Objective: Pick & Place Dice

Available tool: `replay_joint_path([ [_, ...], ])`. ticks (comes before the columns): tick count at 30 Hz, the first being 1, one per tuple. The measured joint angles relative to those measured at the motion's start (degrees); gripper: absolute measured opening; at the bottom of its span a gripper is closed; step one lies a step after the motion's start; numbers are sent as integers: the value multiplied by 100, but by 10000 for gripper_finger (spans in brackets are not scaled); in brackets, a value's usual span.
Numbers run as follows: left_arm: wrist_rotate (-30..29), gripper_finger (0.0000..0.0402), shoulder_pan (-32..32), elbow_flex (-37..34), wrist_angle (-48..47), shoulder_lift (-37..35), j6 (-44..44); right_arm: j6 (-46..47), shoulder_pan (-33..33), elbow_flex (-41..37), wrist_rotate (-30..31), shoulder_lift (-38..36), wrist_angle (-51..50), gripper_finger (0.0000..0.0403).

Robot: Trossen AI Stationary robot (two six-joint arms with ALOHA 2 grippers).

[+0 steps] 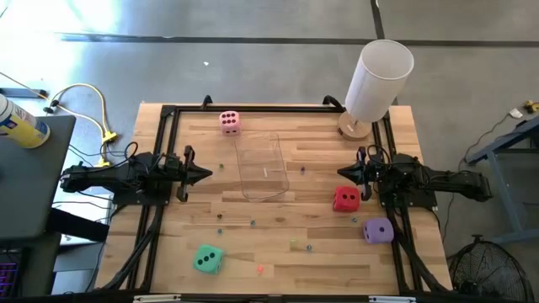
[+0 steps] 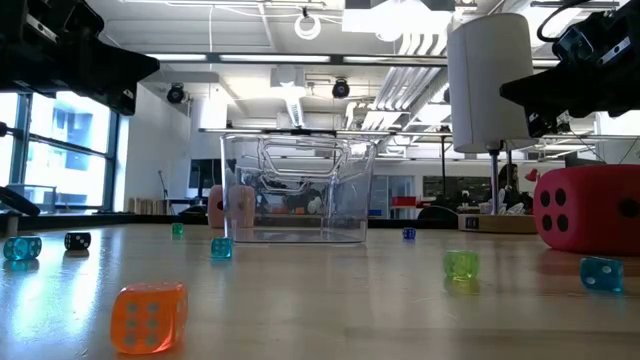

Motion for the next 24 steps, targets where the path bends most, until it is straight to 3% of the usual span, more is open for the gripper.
replay_joint_path([
  [21, 1, 0, 0, 0, 0, 0, 0, -242, 2, 0, -26, 0, 209, 3],
  [24, 0, 0, -1, 0, 1, 0, 0, -196, 3, 2, -240, 0, 241, 3],
])
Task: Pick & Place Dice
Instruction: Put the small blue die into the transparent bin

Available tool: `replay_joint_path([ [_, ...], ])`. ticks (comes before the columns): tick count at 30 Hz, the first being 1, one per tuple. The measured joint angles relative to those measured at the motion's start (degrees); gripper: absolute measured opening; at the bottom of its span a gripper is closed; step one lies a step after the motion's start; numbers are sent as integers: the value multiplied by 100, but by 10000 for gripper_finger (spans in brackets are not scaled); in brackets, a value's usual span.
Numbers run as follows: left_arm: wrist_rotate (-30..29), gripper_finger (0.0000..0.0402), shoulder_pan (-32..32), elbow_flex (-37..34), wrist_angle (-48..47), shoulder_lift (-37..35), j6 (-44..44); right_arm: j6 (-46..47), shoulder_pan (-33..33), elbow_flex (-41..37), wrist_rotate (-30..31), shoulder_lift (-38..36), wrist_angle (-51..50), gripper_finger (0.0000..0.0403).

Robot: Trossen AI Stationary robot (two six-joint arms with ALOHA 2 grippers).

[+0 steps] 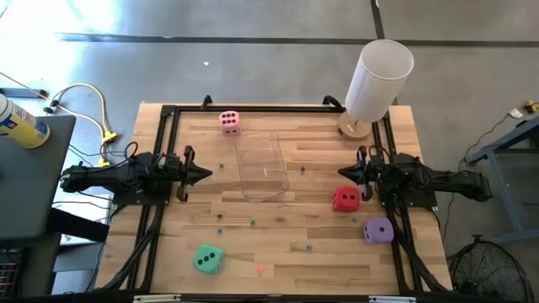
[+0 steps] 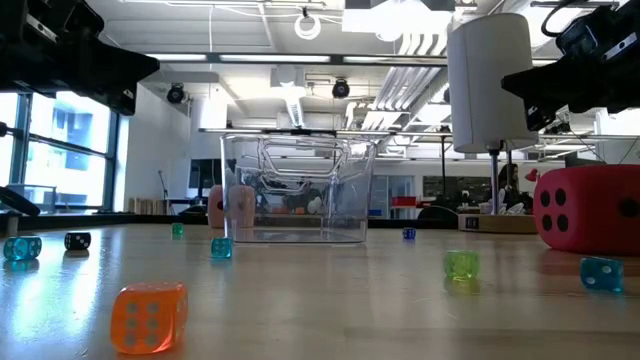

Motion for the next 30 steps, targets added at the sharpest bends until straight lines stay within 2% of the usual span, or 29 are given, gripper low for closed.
replay_joint_path([
  [5, 2, 0, 0, 0, 0, 0, 2, -610, 0, 227, -206, 95, 82, 3],
  [8, 1, 0, 0, 0, 34, 0, 0, -959, 0, 743, 66, 428, 143, 3],
  [12, 2, 0, 2, 0, 121, -2, 0, -975, 0, 1409, 175, 1474, -372, 3],
  [17, 2, 0, 1, 0, 134, -1, 0, -706, 16, 2036, 669, 3020, -730, 3],
  [20, 3, 0, 1, 0, 146, 0, 0, -282, 106, 2231, 834, 3863, -668, 3],
  [24, -21, 0, 0, 0, 150, 0, 0, -477, 279, 2278, 1536, 4734, -489, 3],
  [27, -28, 0, -3, 0, 153, 0, 0, -952, 362, 2297, 1563, 5290, -115, 3],
  [30, -31, 0, -29, 0, 151, 0, -36, -1039, 443, 2302, 1543, 5662, 388, 4],
])
